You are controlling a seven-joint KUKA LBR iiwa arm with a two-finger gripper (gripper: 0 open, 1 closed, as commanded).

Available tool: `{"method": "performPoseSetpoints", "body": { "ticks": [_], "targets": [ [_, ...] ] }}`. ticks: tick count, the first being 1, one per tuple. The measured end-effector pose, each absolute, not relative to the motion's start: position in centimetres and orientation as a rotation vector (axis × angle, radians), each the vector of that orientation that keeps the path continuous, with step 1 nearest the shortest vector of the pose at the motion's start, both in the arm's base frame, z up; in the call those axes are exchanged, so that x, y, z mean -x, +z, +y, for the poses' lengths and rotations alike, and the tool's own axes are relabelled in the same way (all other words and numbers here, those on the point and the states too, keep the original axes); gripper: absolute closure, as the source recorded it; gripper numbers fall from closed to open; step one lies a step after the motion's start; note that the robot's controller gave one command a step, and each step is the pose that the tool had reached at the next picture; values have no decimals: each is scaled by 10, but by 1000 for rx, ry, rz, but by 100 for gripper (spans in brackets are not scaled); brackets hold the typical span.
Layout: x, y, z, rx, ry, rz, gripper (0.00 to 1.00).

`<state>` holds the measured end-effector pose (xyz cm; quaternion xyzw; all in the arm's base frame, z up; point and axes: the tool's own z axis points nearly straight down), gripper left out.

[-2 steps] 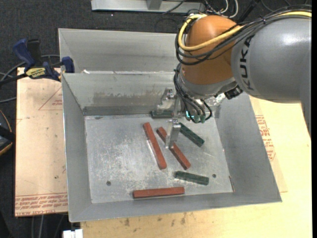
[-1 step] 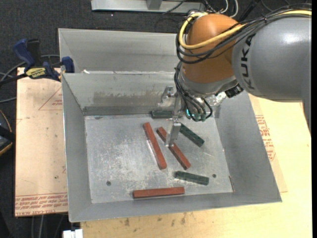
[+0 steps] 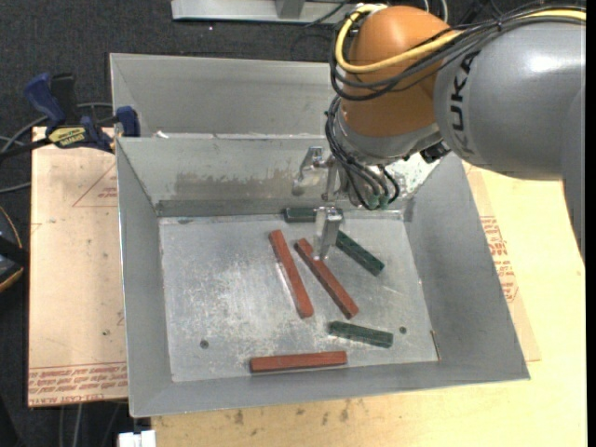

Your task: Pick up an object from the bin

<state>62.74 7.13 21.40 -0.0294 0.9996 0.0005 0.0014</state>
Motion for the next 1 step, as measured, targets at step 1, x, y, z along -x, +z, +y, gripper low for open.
{"method": "performPoseSetpoints", "body": {
  "ticks": [1],
  "targets": [
    [-625, 256, 21, 217, 4, 3134, 0]
  ]
}}
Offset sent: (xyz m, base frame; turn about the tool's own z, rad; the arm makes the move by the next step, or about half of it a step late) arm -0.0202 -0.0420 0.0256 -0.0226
